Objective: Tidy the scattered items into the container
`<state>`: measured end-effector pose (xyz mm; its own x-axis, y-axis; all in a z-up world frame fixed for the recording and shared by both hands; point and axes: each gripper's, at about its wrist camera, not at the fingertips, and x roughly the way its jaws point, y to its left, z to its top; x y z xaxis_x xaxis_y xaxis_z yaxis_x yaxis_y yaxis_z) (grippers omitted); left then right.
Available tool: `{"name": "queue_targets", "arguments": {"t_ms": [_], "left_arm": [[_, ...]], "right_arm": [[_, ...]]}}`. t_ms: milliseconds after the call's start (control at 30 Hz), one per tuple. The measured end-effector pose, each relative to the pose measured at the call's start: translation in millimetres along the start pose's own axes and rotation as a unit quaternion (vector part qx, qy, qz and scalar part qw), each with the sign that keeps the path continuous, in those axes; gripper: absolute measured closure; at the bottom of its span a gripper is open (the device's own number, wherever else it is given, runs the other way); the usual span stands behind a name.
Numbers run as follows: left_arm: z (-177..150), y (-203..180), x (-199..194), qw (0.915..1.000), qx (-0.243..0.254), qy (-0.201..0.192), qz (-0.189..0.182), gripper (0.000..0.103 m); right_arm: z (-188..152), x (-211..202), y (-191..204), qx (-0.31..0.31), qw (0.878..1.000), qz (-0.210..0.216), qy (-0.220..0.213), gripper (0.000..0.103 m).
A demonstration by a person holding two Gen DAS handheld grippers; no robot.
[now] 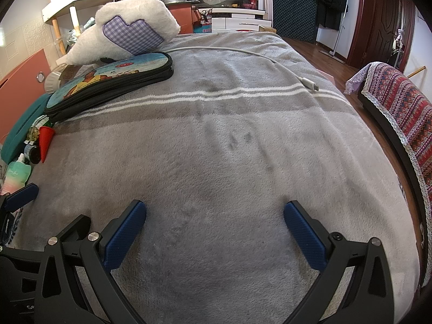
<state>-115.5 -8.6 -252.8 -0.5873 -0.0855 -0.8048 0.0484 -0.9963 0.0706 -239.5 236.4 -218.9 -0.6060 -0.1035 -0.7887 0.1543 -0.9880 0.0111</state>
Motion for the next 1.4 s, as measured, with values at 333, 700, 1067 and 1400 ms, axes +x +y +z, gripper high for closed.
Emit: {"name": "queue_targets", "arguments": {"t_ms": [333, 700, 1067, 1400], "left_arm": [[0.8, 1.2, 2.5, 1.0, 0.0, 0.0, 0.0, 0.0], [1.0, 0.7, 3.4, 1.0, 0.0, 0.0, 0.001, 0.0], [-0.9, 4.6, 1.8, 1.0, 0.0, 0.0, 0.001, 0.0], [-2.1, 4.3, 1.1, 1.0, 0.0, -0.001, 0.001, 0.0]], "right_arm": [[-2.0, 0.9, -0.3, 0.0, 1.0, 0.0, 0.0, 0.0], [0.2, -0.3, -0.1, 0.0, 1.0, 0.0, 0.0, 0.0], [0.2, -0.3, -0.1, 0.0, 1.0, 0.0, 0.0, 0.0], [0.6, -0.3, 0.1, 0.0, 1.0, 0.0, 0.0, 0.0]]}}
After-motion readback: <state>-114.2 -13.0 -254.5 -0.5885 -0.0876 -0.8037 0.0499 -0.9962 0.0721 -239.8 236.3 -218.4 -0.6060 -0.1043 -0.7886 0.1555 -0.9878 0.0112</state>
